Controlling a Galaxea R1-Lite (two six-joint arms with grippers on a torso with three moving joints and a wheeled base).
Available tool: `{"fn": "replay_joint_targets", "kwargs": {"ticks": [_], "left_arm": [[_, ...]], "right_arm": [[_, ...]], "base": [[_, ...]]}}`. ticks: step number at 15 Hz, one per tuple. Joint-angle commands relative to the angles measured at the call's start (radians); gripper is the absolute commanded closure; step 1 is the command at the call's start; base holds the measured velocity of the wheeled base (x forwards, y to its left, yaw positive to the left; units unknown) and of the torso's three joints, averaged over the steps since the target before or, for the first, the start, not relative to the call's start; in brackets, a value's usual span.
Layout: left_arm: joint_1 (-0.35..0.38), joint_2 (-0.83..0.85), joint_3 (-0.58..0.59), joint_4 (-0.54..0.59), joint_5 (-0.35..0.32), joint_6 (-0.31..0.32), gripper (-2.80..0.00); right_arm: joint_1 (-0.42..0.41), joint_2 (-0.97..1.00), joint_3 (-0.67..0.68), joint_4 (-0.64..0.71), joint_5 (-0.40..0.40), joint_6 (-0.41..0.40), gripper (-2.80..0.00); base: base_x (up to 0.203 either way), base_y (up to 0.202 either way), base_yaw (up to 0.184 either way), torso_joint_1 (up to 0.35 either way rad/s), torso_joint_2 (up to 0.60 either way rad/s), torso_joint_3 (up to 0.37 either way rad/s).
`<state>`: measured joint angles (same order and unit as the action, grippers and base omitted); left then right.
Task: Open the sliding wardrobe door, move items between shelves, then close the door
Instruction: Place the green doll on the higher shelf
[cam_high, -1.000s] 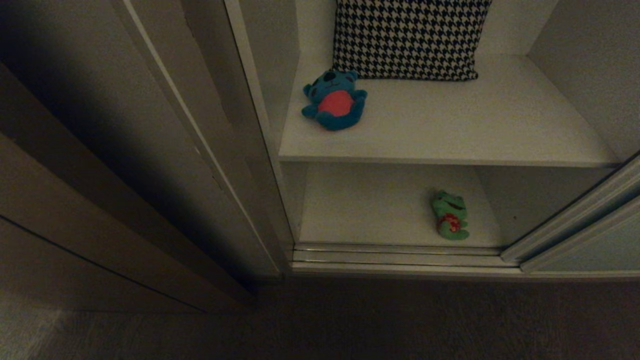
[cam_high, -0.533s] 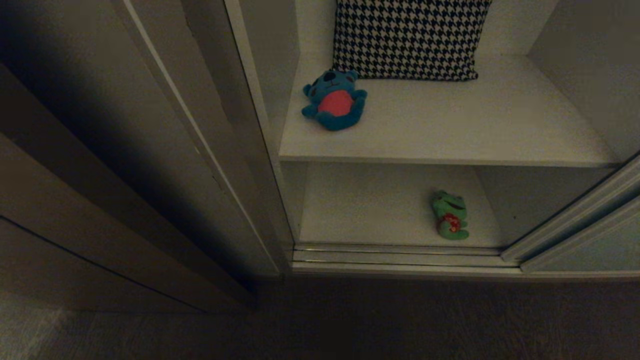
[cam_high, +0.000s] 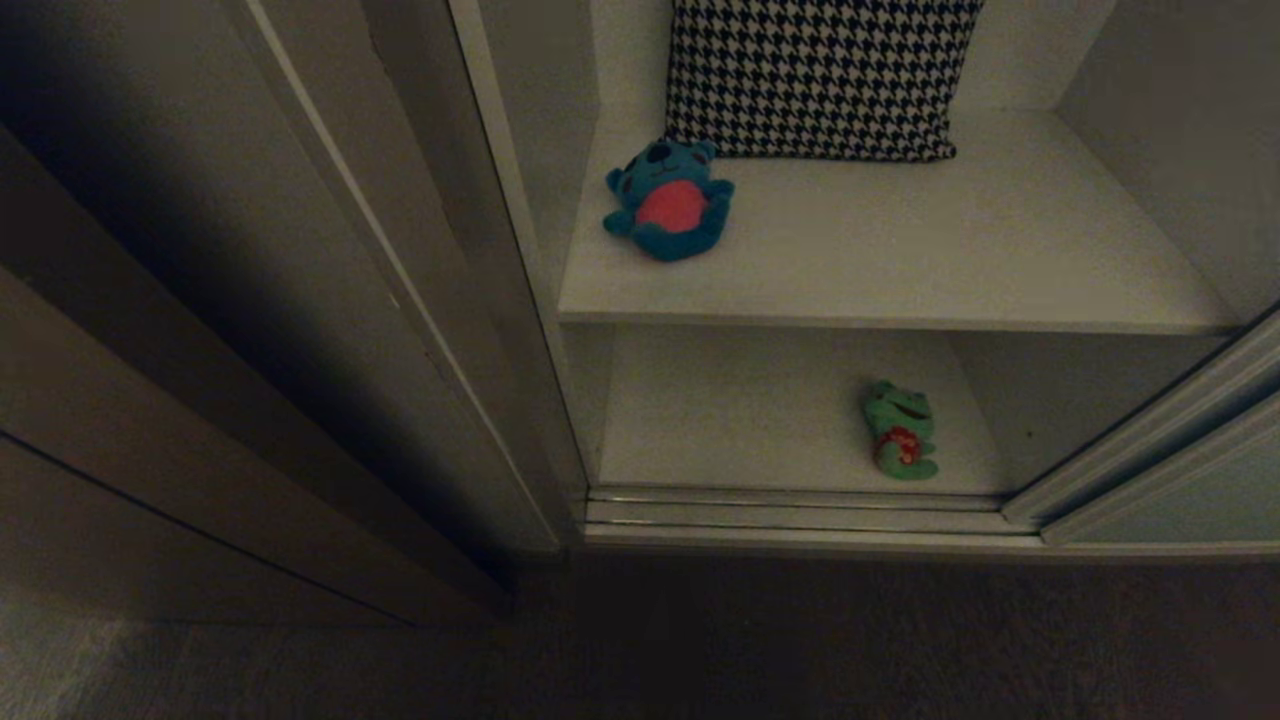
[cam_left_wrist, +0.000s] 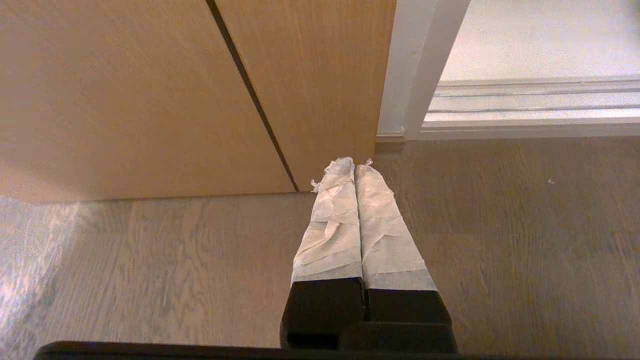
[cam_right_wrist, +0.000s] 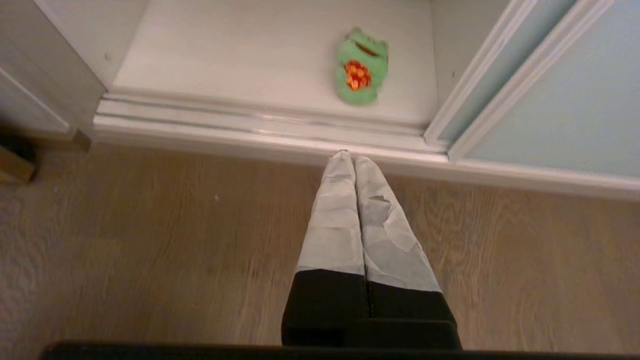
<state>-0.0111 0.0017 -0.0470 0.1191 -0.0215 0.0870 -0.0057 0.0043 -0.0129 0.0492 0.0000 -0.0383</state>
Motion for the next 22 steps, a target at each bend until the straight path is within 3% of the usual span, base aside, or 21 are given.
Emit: {"fn": "replay_joint_targets", "kwargs": {"ticks": [1, 7, 9, 22], "left_arm": [[0.0, 0.001, 0.0, 0.001, -0.001, 0.0, 0.0], [0.0, 0.001, -0.001, 0.001, 0.0, 0.012, 0.0], [0.0, 0.001, -0.001, -0.001, 0.0, -0.026, 0.0], [0.0, 0.002, -0.003, 0.006, -0.002, -0.015, 0.0]], "right_arm": [[0.0, 0.002, -0.007, 0.009, -0.002, 0.003, 0.0], [0.0, -0.004, 0.001, -0.012, -0.002, 0.021, 0.0], [0.0, -0.004, 0.001, -0.012, -0.002, 0.021, 0.0], [0.0, -0.004, 0.001, -0.012, 0.0, 0.031, 0.0]], "base": [[0.0, 0.0, 0.0, 0.0, 0.0, 0.0], [0.0, 0.0, 0.0, 0.0, 0.0, 0.0], [0.0, 0.0, 0.0, 0.0, 0.0, 0.0], [0.0, 0.0, 0.0, 0.0, 0.0, -0.044]]}}
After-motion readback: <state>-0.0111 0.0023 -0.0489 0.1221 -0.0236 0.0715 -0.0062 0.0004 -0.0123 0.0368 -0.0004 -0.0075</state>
